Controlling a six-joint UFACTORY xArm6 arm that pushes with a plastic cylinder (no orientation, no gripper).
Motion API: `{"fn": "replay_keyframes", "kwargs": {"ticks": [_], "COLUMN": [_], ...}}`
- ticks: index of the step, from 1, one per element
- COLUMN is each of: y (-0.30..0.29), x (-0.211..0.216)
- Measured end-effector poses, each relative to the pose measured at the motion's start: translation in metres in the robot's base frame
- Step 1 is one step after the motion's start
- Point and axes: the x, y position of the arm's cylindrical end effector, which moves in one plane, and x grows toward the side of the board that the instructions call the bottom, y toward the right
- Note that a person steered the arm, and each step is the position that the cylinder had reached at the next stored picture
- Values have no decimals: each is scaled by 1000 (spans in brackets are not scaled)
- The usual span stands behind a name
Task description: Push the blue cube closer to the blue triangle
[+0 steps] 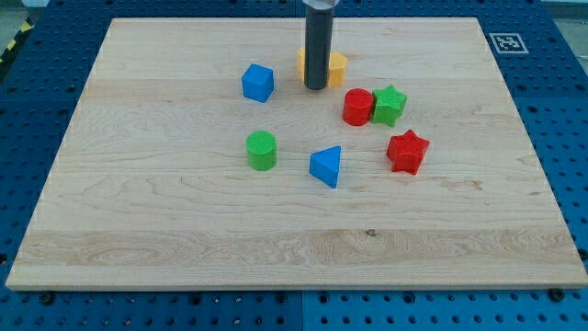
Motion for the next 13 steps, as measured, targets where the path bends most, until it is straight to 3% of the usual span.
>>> {"fn": "replay_keyframes", "kwargs": {"ticks": [1, 3, 4, 7, 9, 11, 13], "y": [-9, -13, -21, -125, -69, -61, -31], "x": [-16, -3, -34, -22, 8, 17, 2]}}
